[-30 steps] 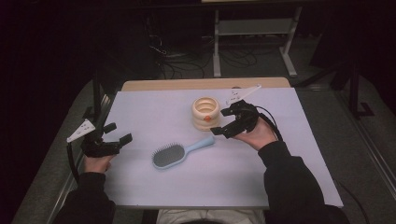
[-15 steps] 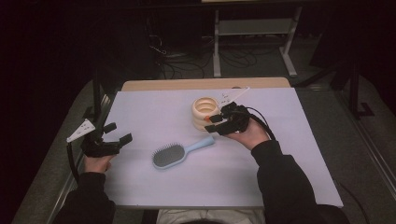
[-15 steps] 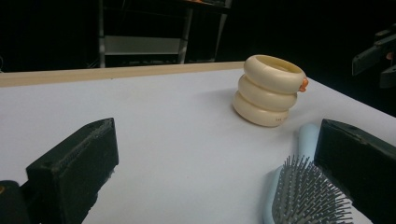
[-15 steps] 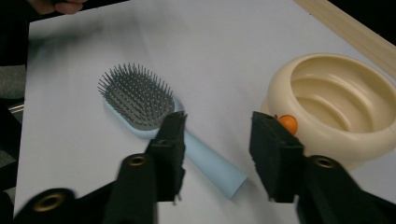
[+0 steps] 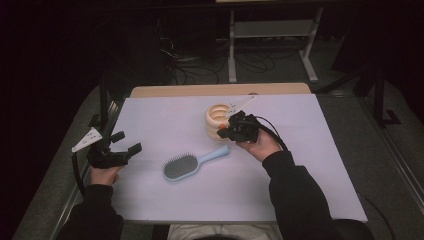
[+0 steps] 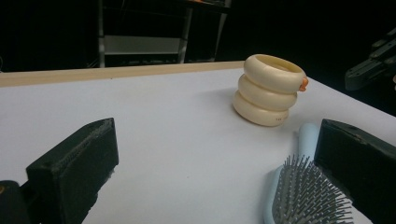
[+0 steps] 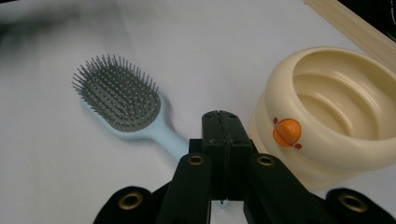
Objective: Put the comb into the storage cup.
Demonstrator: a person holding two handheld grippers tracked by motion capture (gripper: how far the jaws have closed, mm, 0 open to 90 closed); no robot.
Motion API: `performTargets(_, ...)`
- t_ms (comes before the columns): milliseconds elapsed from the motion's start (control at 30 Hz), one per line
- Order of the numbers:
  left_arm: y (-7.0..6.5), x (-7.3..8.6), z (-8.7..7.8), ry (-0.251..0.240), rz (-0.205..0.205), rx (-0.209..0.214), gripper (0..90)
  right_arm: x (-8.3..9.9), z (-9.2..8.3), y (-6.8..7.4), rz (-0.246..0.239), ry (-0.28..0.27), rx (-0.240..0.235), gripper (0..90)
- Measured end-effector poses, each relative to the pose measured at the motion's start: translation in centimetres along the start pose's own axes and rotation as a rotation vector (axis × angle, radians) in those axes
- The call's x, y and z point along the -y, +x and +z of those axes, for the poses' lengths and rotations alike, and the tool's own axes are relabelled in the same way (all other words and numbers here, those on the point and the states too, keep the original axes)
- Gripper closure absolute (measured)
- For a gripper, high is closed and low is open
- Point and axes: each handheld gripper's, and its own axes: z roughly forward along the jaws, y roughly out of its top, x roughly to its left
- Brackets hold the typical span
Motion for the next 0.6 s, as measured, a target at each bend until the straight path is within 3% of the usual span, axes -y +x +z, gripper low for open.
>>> performTargets(600, 0.0, 0.0, 0.0, 0.002, 0.002, 0.004, 0.0, 0.2, 3.3, -0.1, 0.009, 0.029, -0.04, 88.6)
